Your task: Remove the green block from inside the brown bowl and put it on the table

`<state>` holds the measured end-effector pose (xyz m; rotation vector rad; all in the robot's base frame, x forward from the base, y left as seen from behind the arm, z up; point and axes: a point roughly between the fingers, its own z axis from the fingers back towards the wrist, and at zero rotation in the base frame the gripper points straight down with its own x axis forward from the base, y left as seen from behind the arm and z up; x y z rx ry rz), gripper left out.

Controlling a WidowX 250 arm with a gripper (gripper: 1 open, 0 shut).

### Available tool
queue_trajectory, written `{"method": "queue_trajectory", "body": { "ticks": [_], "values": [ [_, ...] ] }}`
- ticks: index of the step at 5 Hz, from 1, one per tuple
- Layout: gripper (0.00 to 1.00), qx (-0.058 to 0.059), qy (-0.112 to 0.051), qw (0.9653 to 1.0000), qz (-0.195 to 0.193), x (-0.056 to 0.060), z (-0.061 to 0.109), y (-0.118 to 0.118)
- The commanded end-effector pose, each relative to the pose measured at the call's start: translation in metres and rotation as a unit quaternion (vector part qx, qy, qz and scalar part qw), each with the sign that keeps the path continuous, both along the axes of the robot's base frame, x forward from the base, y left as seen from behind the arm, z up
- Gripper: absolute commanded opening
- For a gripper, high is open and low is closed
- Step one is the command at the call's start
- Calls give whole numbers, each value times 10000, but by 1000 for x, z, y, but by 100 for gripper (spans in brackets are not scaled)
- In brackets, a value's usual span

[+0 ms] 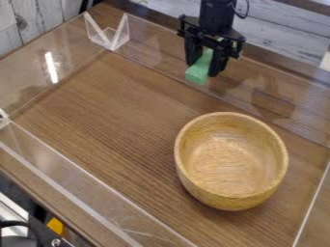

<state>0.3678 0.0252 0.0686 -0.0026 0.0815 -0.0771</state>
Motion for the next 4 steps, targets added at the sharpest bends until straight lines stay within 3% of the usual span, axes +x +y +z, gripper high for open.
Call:
{"method": "queue_trajectory", "body": {
  "ticks": [1,4],
  "values": [
    [0,49,-230,9996,-148,7,14,-3],
    [0,-18,-152,9996,-248,7,10,-12]
  ]
}}
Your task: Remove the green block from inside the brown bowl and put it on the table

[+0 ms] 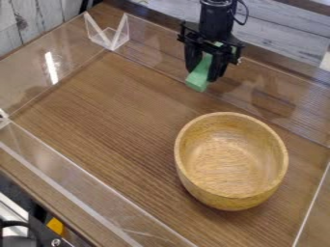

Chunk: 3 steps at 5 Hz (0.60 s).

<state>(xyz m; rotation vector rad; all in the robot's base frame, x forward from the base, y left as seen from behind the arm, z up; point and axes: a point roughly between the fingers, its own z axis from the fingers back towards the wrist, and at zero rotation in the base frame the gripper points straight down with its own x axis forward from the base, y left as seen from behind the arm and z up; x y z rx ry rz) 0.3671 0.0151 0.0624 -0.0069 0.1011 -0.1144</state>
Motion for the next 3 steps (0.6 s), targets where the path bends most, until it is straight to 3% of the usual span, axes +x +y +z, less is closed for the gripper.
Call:
{"method": "queue_trajectory", "body": {
  "ticks": [1,3],
  "values": [
    [0,-19,-230,9997,-81,8,15,-5],
    [0,-36,-214,9997,-108,9,15,-9]
  ]
}}
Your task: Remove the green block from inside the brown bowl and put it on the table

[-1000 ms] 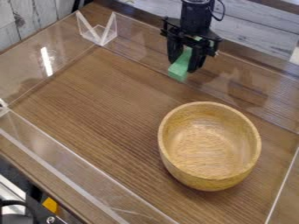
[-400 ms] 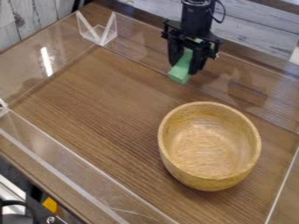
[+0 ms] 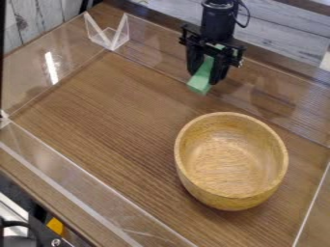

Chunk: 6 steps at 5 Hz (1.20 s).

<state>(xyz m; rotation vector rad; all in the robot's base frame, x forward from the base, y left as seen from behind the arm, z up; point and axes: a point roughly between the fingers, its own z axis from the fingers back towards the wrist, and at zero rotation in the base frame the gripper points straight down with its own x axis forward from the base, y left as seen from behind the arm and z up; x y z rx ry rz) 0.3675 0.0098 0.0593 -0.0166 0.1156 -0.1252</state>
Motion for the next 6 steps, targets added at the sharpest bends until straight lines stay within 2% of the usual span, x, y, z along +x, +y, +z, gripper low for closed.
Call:
{"method": "queue_trajectory", "body": {
  "ticks": [1,2,6],
  "values": [
    [100,32,-303,9995,0,8,18,3],
    [100,15,-376,9993,61,7,23,9],
    [100,78,-339,9993,160,-5,20,22]
  ]
}}
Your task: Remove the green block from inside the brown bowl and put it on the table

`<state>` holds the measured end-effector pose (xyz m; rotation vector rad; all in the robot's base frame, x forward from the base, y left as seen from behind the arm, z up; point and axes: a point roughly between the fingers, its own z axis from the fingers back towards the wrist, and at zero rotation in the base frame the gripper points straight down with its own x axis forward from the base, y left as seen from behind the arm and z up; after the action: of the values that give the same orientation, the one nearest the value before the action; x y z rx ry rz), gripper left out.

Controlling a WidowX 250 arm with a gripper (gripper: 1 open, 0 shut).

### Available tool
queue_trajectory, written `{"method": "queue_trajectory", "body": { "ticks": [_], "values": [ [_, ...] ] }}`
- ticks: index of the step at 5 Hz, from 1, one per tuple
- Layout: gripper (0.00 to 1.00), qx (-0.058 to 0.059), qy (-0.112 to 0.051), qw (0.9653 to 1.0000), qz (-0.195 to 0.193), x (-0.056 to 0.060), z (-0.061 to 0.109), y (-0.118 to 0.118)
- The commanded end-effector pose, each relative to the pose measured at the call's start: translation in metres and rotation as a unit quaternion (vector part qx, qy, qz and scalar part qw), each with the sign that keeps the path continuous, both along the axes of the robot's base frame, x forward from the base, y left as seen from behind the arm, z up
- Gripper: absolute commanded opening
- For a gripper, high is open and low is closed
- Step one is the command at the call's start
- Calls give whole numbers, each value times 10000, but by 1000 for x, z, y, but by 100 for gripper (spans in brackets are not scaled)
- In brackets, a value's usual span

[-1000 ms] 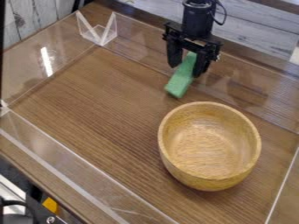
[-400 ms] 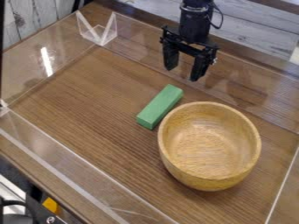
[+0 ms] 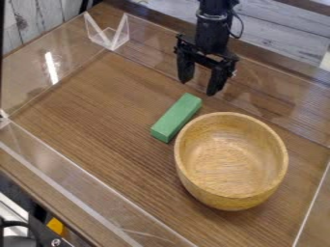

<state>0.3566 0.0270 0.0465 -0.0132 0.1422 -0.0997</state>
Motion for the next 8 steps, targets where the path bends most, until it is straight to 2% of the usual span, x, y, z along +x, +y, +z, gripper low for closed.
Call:
{"method": "queue_trajectory", "body": {
  "ticks": [1,2,3,5,6,8],
  "values": [
    [100,74,-466,9989,66,4,31,7],
    [0,91,-458,9989,97,2,29,9],
    [0,83,-481,9987,125,3,30,10],
    [0,66,-511,9986,154,11,30,12],
    [100,51,-525,9985,169,15,27,13],
    [100,21,-522,9984,222,17,24,16]
  ]
}}
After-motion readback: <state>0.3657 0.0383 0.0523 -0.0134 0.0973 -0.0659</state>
